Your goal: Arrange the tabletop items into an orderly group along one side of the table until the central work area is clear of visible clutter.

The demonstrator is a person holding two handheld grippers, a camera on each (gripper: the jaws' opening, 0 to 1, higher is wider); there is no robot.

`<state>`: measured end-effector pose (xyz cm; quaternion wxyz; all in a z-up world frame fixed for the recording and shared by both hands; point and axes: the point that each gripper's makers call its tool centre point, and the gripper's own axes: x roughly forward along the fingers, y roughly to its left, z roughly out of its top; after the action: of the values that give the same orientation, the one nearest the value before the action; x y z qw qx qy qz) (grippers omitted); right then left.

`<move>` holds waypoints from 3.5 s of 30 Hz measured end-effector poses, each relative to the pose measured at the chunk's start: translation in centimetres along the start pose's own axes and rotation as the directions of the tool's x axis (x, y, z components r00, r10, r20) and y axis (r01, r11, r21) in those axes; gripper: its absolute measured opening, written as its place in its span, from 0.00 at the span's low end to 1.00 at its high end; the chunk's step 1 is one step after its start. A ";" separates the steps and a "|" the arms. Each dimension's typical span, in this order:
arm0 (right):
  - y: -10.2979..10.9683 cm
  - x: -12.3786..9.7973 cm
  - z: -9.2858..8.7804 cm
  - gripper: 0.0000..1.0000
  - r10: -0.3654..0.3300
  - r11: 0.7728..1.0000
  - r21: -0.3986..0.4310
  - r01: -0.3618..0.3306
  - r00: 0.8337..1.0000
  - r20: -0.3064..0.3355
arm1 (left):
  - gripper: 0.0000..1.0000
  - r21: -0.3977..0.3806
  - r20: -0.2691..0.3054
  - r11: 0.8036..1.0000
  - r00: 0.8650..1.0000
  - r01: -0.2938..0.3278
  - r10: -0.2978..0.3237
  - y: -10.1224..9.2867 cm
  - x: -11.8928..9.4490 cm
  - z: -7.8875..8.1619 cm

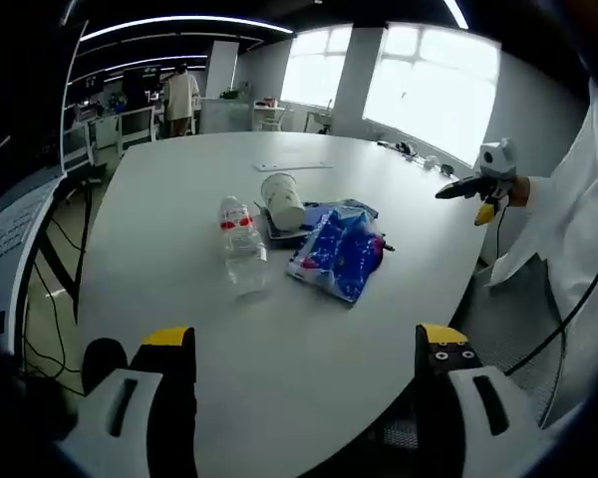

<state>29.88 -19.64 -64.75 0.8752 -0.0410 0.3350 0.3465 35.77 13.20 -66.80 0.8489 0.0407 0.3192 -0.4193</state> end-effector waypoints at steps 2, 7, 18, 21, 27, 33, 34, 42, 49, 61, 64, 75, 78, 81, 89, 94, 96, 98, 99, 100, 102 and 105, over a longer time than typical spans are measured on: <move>0.1 0.0 0.0 0.82 0.001 1.000 0.000 -0.001 1.000 0.001 | 0.93 -0.003 0.001 1.000 1.000 0.000 0.000 0.0 0.0 0.0; 0.1 0.1 -0.2 0.82 0.003 1.000 0.003 -0.003 1.000 0.000 | 0.94 -0.004 0.002 1.000 1.000 -0.002 0.002 0.0 0.0 0.0; 0.1 0.0 -0.3 0.82 -0.001 1.000 0.009 0.001 1.000 -0.001 | 0.93 -0.004 0.002 1.000 1.000 0.005 -0.005 -0.2 0.1 0.0; 0.1 0.0 -0.3 0.82 0.000 1.000 0.007 0.000 1.000 -0.001 | 0.94 -0.004 0.002 1.000 1.000 0.006 -0.006 -0.2 0.1 0.0; 0.1 0.0 -0.3 0.82 0.001 1.000 0.008 -0.001 1.000 0.001 | 0.94 -0.005 0.003 1.000 1.000 0.006 -0.006 -0.2 0.1 0.1; 0.1 0.0 -0.3 0.82 0.001 1.000 0.007 -0.001 1.000 0.000 | 0.94 -0.002 0.006 1.000 1.000 0.007 -0.007 -0.3 0.0 0.2; 0.1 0.0 -0.3 0.82 0.001 1.000 0.005 -0.001 1.000 0.000 | 0.94 -0.002 0.005 1.000 1.000 0.008 -0.008 -0.3 0.0 0.2; 0.0 -0.1 -0.1 0.82 0.001 1.000 0.000 -0.001 1.000 0.000 | 0.94 0.003 0.008 1.000 1.000 0.008 -0.008 -0.5 -0.1 0.6; 0.0 -0.2 0.1 0.82 0.002 1.000 -0.006 -0.002 1.000 0.001 | 0.94 0.011 0.011 1.000 1.000 0.011 -0.011 -0.8 -0.1 1.1; -0.2 -0.3 0.3 0.82 0.000 1.000 -0.010 0.000 1.000 0.003 | 0.93 0.018 0.016 1.000 1.000 0.012 -0.012 -0.9 -0.2 1.5; -0.2 -0.3 0.3 0.82 0.000 1.000 -0.011 0.000 1.000 0.002 | 0.93 0.021 0.017 1.000 1.000 0.013 -0.014 -0.9 -0.3 1.6; -0.3 -0.2 0.7 0.82 -0.001 1.000 -0.013 0.001 1.000 0.007 | 0.92 0.024 0.021 1.000 1.000 0.011 -0.011 -0.8 -0.3 1.8; -0.4 -0.1 0.8 0.82 0.000 1.000 -0.017 0.000 1.000 0.008 | 0.92 0.027 0.020 1.000 1.000 0.011 -0.011 -0.8 -0.3 1.8; -0.4 0.0 1.1 0.82 0.002 1.000 -0.019 -0.002 1.000 0.012 | 0.92 0.027 0.023 1.000 1.000 0.011 -0.011 -0.8 -0.2 2.0; -0.5 0.4 2.1 0.82 0.009 0.999 -0.034 -0.008 1.000 0.023 | 0.92 0.035 0.034 0.999 0.999 0.006 -0.007 -0.8 -0.3 2.6; -0.3 0.8 2.8 0.82 0.021 0.998 -0.052 -0.019 0.999 0.029 | 0.92 0.038 0.042 0.999 0.999 0.004 -0.005 -0.6 -0.2 2.9; -0.3 1.0 3.0 0.81 0.024 0.998 -0.055 -0.022 0.999 0.030 | 0.92 0.041 0.043 0.999 0.999 0.001 -0.003 -0.5 -0.2 2.9; -0.3 1.1 3.3 0.81 0.027 0.998 -0.060 -0.024 0.999 0.035 | 0.91 0.037 0.050 0.999 0.999 -0.001 0.000 -0.4 -0.2 3.1; -0.3 1.2 3.5 0.81 0.029 0.998 -0.063 -0.027 0.999 0.038 | 0.91 0.038 0.053 0.999 0.999 -0.003 0.001 -0.4 -0.2 3.2; -0.3 1.3 3.6 0.81 0.031 0.998 -0.064 -0.028 0.999 0.038 | 0.91 0.042 0.057 0.999 0.998 -0.005 0.002 -0.4 -0.2 3.3; -0.3 1.4 3.8 0.81 0.033 0.997 -0.071 -0.031 0.999 0.038 | 0.91 0.041 0.061 0.999 0.998 -0.004 0.002 -0.4 -0.2 3.5; -0.2 1.7 4.3 0.80 0.039 0.996 -0.078 -0.036 0.998 0.044 | 0.90 0.042 0.068 0.999 0.998 -0.007 0.004 -0.4 -0.1 3.7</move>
<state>33.30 -17.49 -62.48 0.8737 -0.0607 0.3022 0.3765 37.33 11.71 -63.72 0.8594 0.0453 0.2809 -0.4249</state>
